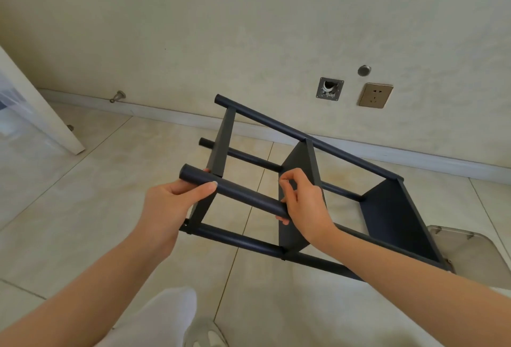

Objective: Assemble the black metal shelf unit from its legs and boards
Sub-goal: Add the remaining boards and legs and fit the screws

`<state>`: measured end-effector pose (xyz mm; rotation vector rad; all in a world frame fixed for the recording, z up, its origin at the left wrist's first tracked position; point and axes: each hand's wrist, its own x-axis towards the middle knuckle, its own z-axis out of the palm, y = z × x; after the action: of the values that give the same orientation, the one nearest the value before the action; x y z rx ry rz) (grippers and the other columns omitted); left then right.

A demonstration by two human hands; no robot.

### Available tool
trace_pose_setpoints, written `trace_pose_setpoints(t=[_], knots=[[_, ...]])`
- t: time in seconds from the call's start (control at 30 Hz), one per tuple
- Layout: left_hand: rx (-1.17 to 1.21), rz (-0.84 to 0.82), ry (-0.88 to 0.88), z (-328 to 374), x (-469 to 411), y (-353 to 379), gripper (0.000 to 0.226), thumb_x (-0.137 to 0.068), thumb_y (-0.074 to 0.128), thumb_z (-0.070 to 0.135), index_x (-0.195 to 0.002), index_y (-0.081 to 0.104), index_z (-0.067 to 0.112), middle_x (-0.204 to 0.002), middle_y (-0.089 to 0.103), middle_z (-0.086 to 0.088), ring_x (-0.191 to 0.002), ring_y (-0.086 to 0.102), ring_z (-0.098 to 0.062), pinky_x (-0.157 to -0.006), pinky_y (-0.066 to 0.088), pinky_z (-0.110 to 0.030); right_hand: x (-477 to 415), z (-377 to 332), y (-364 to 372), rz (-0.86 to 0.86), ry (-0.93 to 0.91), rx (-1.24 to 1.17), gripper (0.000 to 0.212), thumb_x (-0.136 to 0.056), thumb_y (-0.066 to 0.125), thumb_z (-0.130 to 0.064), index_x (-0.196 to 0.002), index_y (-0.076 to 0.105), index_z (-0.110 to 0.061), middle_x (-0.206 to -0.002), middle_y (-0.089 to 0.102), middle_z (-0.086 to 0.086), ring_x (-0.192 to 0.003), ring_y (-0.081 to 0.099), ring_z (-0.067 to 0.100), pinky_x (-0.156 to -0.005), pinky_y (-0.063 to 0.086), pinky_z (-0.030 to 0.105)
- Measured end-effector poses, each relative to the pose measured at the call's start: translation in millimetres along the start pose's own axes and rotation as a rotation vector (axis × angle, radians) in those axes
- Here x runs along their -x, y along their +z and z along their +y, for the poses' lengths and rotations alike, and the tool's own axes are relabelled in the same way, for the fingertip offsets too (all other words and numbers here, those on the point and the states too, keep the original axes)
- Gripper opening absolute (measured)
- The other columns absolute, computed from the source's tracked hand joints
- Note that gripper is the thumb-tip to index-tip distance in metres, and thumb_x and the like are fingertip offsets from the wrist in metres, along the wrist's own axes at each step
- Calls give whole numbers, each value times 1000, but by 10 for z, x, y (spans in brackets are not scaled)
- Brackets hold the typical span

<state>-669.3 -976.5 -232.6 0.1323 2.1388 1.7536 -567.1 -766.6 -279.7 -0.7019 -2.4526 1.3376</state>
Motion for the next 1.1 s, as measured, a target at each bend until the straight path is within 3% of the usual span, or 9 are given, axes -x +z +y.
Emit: trace_pose_setpoints(t=[0.13, 0.4, 0.63, 0.87, 0.97, 1.1], knots=[[121, 69, -55, -332, -105, -39, 14, -84, 77, 27, -97, 78, 27, -95, 78, 12, -116, 62, -21, -96, 37, -38, -115, 78, 251, -36, -38, 82, 16, -101, 47, -24, -116, 43, -26, -77, 64, 2, -63, 68, 14, -58, 59, 21], [323, 155, -191, -929, -194, 4, 13, -84, 77, 25, -97, 79, 25, -97, 79, 7, -114, 64, -18, -96, 34, -35, -358, 334, 553, -202, -70, 192, 10, -103, 44, -25, -110, 40, -31, -72, 61, -6, -58, 67, 11, -50, 54, 15], [391, 201, -272, -1298, -141, 109, 16, -82, 77, 29, -98, 79, 28, -99, 78, 12, -113, 62, -12, -97, 33, -34, -511, 613, 661, -364, -182, 351, 8, -102, 41, -29, -108, 37, -34, -68, 57, -14, -55, 65, 7, -53, 52, 11], [375, 264, -338, -1566, -58, 233, 11, -81, 77, 27, -91, 78, 31, -91, 78, 12, -106, 63, -10, -97, 35, -32, -559, 791, 660, -460, -202, 420, 9, -101, 42, -30, -107, 37, -36, -69, 61, -8, -57, 66, 11, -59, 56, 17], [309, 268, -363, -1690, -33, 257, 7, -81, 78, 27, -80, 78, 34, -84, 78, 12, -98, 66, -11, -82, 41, -23, -542, 889, 640, -507, -190, 497, 9, -102, 41, -32, -108, 35, -35, -74, 66, 0, -62, 68, 12, -65, 59, 25], [269, 238, -409, -1798, 35, 312, 19, -75, 82, 30, -77, 78, 48, -81, 77, 12, -78, 69, 5, -72, 38, -20, -474, 1051, 589, -500, -171, 478, 8, -98, 42, -39, -103, 36, -40, -70, 68, -2, -57, 67, 12, -62, 59, 30]])
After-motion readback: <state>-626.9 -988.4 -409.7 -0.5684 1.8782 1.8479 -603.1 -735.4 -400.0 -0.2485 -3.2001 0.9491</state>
